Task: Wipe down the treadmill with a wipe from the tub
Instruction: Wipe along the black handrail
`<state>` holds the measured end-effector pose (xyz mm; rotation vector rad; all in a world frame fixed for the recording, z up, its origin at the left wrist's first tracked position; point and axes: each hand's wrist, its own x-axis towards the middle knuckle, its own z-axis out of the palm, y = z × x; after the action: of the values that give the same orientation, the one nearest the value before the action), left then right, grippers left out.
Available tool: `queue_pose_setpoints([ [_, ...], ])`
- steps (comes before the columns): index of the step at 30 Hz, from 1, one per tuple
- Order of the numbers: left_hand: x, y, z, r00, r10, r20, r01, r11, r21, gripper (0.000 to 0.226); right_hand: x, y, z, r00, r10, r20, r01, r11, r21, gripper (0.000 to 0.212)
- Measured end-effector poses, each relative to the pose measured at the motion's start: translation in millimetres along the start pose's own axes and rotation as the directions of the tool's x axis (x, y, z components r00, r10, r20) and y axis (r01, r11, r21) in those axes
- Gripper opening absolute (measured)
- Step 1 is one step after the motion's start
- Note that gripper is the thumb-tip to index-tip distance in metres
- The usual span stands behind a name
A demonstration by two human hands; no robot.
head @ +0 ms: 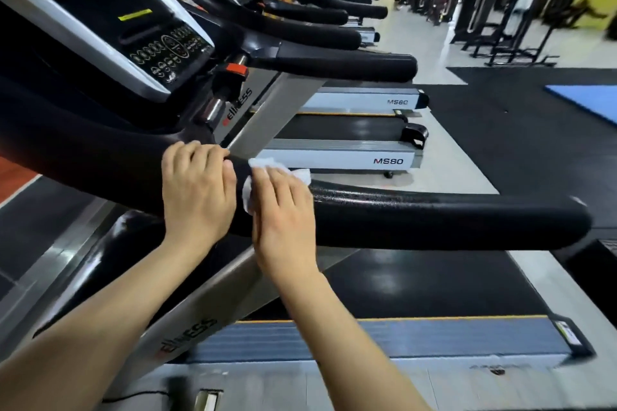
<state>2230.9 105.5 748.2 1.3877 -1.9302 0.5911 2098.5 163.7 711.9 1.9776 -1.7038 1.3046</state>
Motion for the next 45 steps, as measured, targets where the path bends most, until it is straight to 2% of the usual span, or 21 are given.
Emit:
queue_pose_setpoints([
  [3,-1.2,-2.5,-2.2,0.999,0.022,0.024,-0.022,1.0,-0.014,0.037,-1.6,19.7,-15.8,0.998,-0.042,0.043,0.043,0.999,-0.021,0.042],
  [5,1.1,4.8,-3.6,0.995,0.074,0.064,-0.07,0.996,-0.057,0.036,-7.4,56.3,-38.2,1.0,0.003,0.014,-0.002,0.995,-0.102,0.038],
  [8,-1.8,32.1,-1.5,0.953,0.287,0.097,-0.268,0.949,-0.168,0.035,-18.2,120.1,-77.4,0.985,0.159,-0.069,-0.171,0.951,-0.257,0.024],
  [10,-9.2,51.9,2.4,0.912,0.389,0.132,-0.357,0.909,-0.215,0.04,-22.4,162.1,-103.5,0.957,0.266,-0.115,-0.289,0.894,-0.343,0.027],
  [12,-13.4,64.2,4.6,0.897,0.414,0.154,-0.371,0.895,-0.245,0.041,-22.6,186.2,-120.8,0.91,0.373,-0.181,-0.415,0.826,-0.381,0.033],
  [14,-12.7,70.1,4.9,0.902,0.4,0.165,-0.354,0.902,-0.249,0.041,-19.3,179.7,-115.4,0.877,0.42,-0.232,-0.48,0.788,-0.387,0.033],
  [16,-10.8,77.0,5.5,0.902,0.395,0.175,-0.349,0.905,-0.245,0.039,-15.5,147.5,-91.0,0.903,0.373,-0.212,-0.427,0.831,-0.358,0.027],
  [19,-7.5,93.9,9.4,0.891,0.411,0.192,-0.365,0.901,-0.235,0.034,-15.3,90.2,-57.2,0.977,0.204,-0.064,-0.213,0.946,-0.246,0.026],
  [21,-3.6,107.2,10.4,0.88,0.427,0.206,-0.384,0.897,-0.221,0.032,-12.9,91.4,-63.7,0.996,0.093,0.008,-0.09,0.978,-0.191,0.03],
  [23,0.1,121.1,12.2,0.866,0.444,0.231,-0.4,0.891,-0.215,0.032,-15.3,129.8,-89.2,0.997,0.054,0.053,-0.041,0.974,-0.221,0.026],
  [25,2.0,137.3,14.8,0.843,0.459,0.281,-0.407,0.885,-0.226,0.035,-22.8,188.5,-125.3,0.986,0.166,-0.006,-0.16,0.938,-0.306,0.022],
  [28,3.3,166.4,20.4,0.815,0.467,0.342,-0.408,0.883,-0.232,0.039,-37.2,281.2,-188.6,0.916,0.383,-0.119,-0.395,0.813,-0.428,0.039],
  [30,4.4,187.9,24.7,0.802,0.476,0.36,-0.416,0.879,-0.235,0.04,-36.1,318.0,-218.1,0.863,0.487,-0.136,-0.493,0.75,-0.44,0.048],
  [32,5.9,211.1,28.6,0.79,0.492,0.366,-0.429,0.87,-0.243,0.041,-26.7,329.0,-224.7,0.825,0.535,-0.181,-0.553,0.698,-0.455,0.047],
  [33,5.9,223.6,30.9,0.781,0.505,0.368,-0.439,0.863,-0.252,0.042,-23.2,325.5,-220.7,0.826,0.525,-0.205,-0.554,0.691,-0.465,0.043],
  [35,5.9,249.6,36.0,0.765,0.523,0.376,-0.45,0.851,-0.269,0.044,-26.0,302.2,-195.4,0.871,0.448,-0.202,-0.49,0.758,-0.431,0.033],
  [38,8.5,285.8,44.6,0.743,0.542,0.394,-0.468,0.84,-0.274,0.045,-41.4,264.8,-162.5,0.971,0.226,-0.075,-0.238,0.933,-0.27,0.027],
  [40,11.6,304.1,48.7,0.726,0.557,0.403,-0.481,0.83,-0.282,0.046,-44.6,284.1,-175.2,0.991,0.126,-0.054,-0.136,0.956,-0.259,0.03],
  [41,12.7,311.2,50.1,0.717,0.563,0.41,-0.486,0.827,-0.285,0.047,-46.7,305.7,-187.1,0.986,0.138,-0.097,-0.16,0.947,-0.277,0.031],
  [43,12.7,320.7,52.9,0.712,0.551,0.435,-0.484,0.834,-0.264,0.048,-51.9,351.7,-210.8,0.922,0.271,-0.275,-0.344,0.901,-0.266,0.032],
  [45,10.8,324.4,54.5,0.722,0.52,0.456,-0.472,0.852,-0.224,0.048,-54.4,379.8,-222.3,0.776,0.465,-0.427,-0.54,0.839,-0.069,0.036],
])
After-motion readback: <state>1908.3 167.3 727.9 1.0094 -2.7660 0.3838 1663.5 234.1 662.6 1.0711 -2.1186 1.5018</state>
